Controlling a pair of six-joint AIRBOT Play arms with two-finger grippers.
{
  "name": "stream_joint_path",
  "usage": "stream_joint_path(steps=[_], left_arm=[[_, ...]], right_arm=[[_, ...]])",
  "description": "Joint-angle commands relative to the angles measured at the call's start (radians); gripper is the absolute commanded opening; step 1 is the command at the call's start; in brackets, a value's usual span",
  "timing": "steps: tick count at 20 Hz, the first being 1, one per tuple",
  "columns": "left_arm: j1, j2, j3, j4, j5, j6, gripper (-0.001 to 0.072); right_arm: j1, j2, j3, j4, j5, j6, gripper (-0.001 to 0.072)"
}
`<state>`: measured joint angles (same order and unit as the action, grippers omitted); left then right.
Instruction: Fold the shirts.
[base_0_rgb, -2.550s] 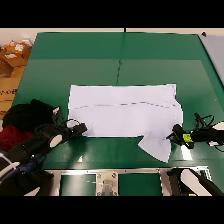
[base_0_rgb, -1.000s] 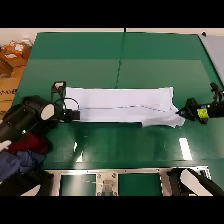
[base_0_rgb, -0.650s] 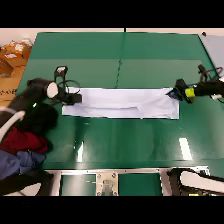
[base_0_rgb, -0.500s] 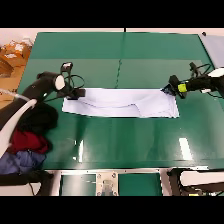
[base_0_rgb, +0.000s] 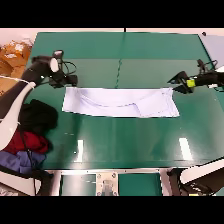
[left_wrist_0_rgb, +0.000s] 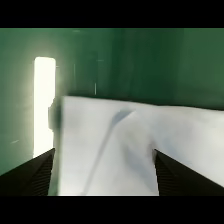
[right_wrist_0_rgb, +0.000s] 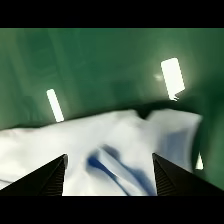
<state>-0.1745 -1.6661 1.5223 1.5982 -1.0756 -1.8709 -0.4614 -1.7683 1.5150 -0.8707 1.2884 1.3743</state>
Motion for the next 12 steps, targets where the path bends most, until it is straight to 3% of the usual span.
stream_joint_path(steps=[1, 3, 4, 10, 12], left_arm=[[0.036, -0.006, 0.071, -0.001, -0.176, 0.056, 0.0577], [0.036, -0.006, 0.071, -0.035, -0.179, 0.085, 0.0056], [0.036, -0.006, 0.071, -0.056, -0.173, 0.106, 0.0024], [0.036, -0.006, 0.071, -0.142, -0.172, 0.126, 0.0024], [0.036, -0.006, 0.071, -0.147, -0.173, 0.126, 0.0024]], right_arm=[[-0.122, -0.009, -0.016, -0.008, 0.152, -0.165, 0.0609], [-0.147, -0.012, -0.082, -0.003, 0.152, -0.238, 0.0609], [-0.147, -0.021, -0.111, -0.002, 0.153, -0.267, 0.0609], [-0.115, -0.144, -0.16, 0.192, 0.209, -0.404, 0.061], [-0.093, -0.147, -0.156, 0.202, 0.201, -0.407, 0.0609]])
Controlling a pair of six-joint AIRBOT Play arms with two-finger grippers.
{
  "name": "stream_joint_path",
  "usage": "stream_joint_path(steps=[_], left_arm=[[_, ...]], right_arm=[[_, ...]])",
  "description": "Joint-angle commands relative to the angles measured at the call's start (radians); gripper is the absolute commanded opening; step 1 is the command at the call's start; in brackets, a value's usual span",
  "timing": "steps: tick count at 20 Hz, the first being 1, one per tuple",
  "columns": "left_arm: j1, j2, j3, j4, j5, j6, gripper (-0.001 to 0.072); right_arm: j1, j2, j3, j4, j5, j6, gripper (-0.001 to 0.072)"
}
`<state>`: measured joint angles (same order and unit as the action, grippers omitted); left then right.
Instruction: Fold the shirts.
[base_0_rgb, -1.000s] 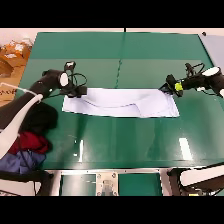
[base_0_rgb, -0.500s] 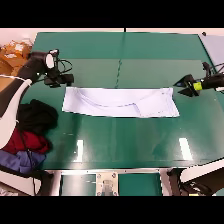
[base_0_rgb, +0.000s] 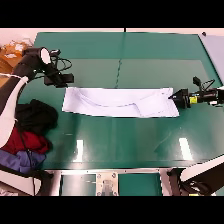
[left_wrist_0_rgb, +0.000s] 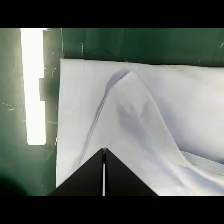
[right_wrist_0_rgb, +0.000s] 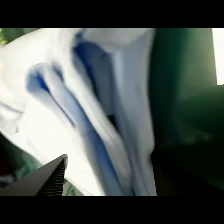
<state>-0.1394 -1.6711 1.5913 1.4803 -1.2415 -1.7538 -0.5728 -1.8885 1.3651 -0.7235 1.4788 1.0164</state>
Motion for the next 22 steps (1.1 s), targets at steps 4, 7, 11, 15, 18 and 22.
stream_joint_path(steps=[4, 7, 11, 15, 18, 22], left_arm=[[0.001, -0.001, 0.002, -0.127, 0.005, 0.063, 0.0024], [-0.003, -0.001, 0.002, -0.219, 0.022, 0.088, 0.0024], [-0.077, -0.008, 0.0, -0.285, 0.074, 0.089, 0.0024], [-0.299, -0.008, -0.068, -0.43, 0.335, 0.153, 0.0024], [-0.484, -0.023, -0.125, -0.486, 0.617, 0.166, 0.0024], [-0.608, -0.179, -0.084, -0.624, 0.709, 0.166, 0.0024]], right_arm=[[0.076, -0.027, 0.006, 0.055, -0.029, -0.041, 0.0607], [0.112, -0.026, 0.055, 0.054, -0.009, -0.049, 0.0019], [0.134, 0.044, 0.143, 0.051, 0.057, 0.005, 0.0019], [0.165, 0.238, 0.164, 0.048, 0.133, 0.058, 0.002], [0.202, 0.388, 0.164, 0.043, 0.175, 0.099, 0.002], [0.261, 0.529, 0.166, 0.043, 0.183, 0.156, 0.002]])
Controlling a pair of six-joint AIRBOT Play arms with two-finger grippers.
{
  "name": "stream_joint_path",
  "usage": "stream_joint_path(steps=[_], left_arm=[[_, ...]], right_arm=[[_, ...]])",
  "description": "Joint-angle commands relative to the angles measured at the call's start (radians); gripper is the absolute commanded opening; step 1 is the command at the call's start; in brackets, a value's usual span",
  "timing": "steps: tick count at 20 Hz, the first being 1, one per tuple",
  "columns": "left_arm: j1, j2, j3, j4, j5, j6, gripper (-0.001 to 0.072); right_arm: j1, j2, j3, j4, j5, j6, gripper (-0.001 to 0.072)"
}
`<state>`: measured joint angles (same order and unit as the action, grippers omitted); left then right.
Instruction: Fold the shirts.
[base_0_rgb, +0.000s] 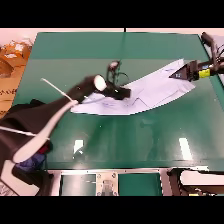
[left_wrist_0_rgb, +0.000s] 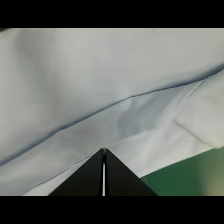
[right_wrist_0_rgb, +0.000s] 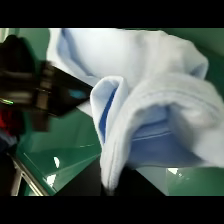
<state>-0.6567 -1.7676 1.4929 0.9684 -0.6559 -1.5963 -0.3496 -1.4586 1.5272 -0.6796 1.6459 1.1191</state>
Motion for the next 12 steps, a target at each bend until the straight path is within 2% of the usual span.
stream_joint_path(steps=[1, 4, 6, 8, 10, 12], left_arm=[[-0.09, -0.132, 0.045, -0.163, 0.11, 0.009, 0.0024], [-0.09, -0.23, 0.127, -0.312, 0.082, 0.066, 0.0024], [-0.087, -0.237, 0.143, -0.33, 0.049, 0.088, 0.0024], [-0.059, -0.237, 0.159, -0.31, -0.038, 0.093, 0.0024], [0.003, -0.237, 0.197, -0.284, -0.232, 0.153, 0.0024], [0.098, -0.235, 0.269, -0.201, -0.49, 0.157, 0.0023]], right_arm=[[0.047, 0.112, 0.004, -0.001, 0.017, 0.07, 0.0021], [0.071, 0.118, 0.003, -0.013, 0.016, 0.079, 0.002], [0.086, 0.117, 0.003, -0.043, 0.016, 0.079, 0.002], [0.097, 0.117, 0.003, -0.05, 0.014, 0.079, 0.002], [0.11, 0.117, 0.003, -0.049, 0.01, 0.095, 0.002], [0.146, 0.117, 0.003, -0.049, -0.017, 0.118, 0.0021]])
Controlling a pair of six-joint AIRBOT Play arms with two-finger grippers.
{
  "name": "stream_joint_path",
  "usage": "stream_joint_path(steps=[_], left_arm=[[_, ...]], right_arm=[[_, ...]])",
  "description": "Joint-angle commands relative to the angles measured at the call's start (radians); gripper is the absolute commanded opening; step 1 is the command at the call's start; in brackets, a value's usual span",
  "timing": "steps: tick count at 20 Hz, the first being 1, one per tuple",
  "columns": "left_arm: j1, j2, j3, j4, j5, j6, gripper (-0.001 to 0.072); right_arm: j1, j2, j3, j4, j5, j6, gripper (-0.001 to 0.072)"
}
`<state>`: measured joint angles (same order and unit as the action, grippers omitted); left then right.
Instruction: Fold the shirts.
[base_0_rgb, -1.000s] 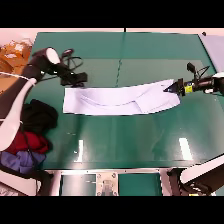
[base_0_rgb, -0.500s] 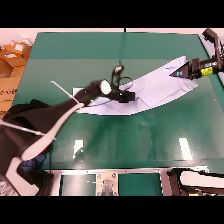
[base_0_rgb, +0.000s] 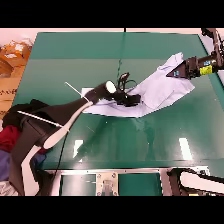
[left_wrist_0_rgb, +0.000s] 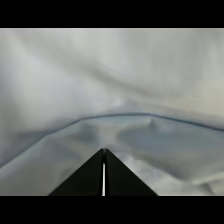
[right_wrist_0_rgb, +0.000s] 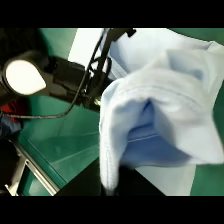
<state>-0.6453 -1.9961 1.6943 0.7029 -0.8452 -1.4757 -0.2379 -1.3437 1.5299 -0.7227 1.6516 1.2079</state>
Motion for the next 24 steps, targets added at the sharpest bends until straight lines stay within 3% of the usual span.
stream_joint_path(steps=[1, 5, 8, 11, 13, 14, 15, 16, 18, 20, 22, 24], left_arm=[[0.139, -0.002, 0.117, 0.137, -0.425, 0.015, 0.0022], [0.332, 0.09, 0.285, 0.556, -0.704, -0.08, 0.0023], [0.452, 0.184, 0.343, 0.823, -0.763, -0.076, 0.0023], [0.547, 0.259, 0.344, 0.924, -0.764, -0.076, 0.0024], [0.591, 0.278, 0.344, 0.92, -0.769, -0.076, 0.0024], [0.603, 0.279, 0.344, 0.921, -0.779, -0.076, 0.0024], [0.608, 0.278, 0.344, 0.921, -0.786, -0.07, 0.0024], [0.61, 0.279, 0.344, 0.919, -0.789, -0.058, 0.0023], [0.61, 0.278, 0.344, 0.917, -0.787, -0.056, 0.0024], [0.61, 0.278, 0.344, 0.917, -0.787, -0.05, 0.0024], [0.61, 0.278, 0.344, 0.917, -0.788, -0.05, 0.0024], [0.61, 0.279, 0.344, 0.914, -0.787, -0.05, 0.0024]], right_arm=[[0.061, 0.003, 0.0, -0.006, -0.043, 0.047, 0.002], [0.252, -0.003, -0.016, -0.006, -0.204, 0.135, 0.0021], [0.46, -0.057, -0.061, -0.007, -0.41, 0.174, 0.002], [0.689, -0.204, -0.082, -0.003, -0.698, 0.226, 0.0021], [0.845, -0.357, -0.079, 0.079, -0.976, 0.229, 0.0021], [0.908, -0.435, -0.068, 0.162, -1.087, 0.229, 0.0094], [0.956, -0.509, -0.047, 0.23, -1.172, 0.228, 0.0311], [0.988, -0.571, -0.015, 0.256, -1.228, 0.228, 0.0443], [0.967, -0.602, 0.026, 0.255, -1.208, 0.229, 0.0398], [0.871, -0.557, 0.043, 0.249, -1.081, 0.198, 0.0367], [0.739, -0.482, 0.046, 0.245, -0.904, 0.107, 0.0143], [0.585, -0.406, 0.045, 0.188, -0.734, 0.097, 0.0131]])
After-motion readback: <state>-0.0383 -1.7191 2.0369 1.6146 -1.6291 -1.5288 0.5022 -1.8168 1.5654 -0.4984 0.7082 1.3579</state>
